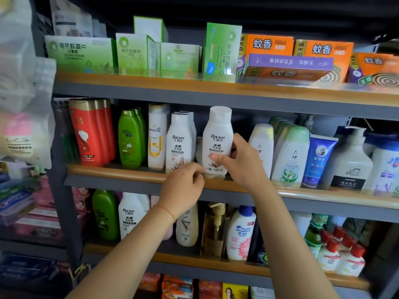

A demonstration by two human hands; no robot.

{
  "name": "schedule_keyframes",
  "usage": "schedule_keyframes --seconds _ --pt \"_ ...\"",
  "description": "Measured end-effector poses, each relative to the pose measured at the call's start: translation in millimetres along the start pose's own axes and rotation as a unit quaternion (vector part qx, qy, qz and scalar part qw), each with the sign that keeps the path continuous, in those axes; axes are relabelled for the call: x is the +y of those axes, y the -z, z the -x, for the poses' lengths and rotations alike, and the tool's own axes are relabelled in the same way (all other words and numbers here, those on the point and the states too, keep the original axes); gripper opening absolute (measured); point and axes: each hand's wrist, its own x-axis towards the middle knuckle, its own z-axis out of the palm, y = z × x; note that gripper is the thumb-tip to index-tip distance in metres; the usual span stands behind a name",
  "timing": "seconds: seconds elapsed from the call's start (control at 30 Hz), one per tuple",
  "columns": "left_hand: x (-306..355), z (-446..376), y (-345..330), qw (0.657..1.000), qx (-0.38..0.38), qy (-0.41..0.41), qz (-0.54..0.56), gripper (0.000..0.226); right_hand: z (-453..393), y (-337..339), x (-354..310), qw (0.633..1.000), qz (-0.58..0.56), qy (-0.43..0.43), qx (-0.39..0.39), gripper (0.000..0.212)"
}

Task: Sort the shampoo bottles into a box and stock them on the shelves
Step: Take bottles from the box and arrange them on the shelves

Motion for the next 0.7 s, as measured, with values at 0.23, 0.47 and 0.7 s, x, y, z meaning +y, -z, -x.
schedule_keyframes --seconds 0.23,0.47,0.7 --pt "23 -16 6 0.984 -0.135 0.103 0.051 0.019 -1 -4 7 0.999 0.028 0.000 0.021 0.033" --pt "33 -18 1 0.973 -0.142 0.151 0.105 0.027 0 -8 11 0.999 0.032 -0.027 0.020 0.032" --pt "12 -3 6 0.990 0.042 0.014 0.134 0.042 8 -9 2 0.999 -0.018 -0.019 0.019 0.029"
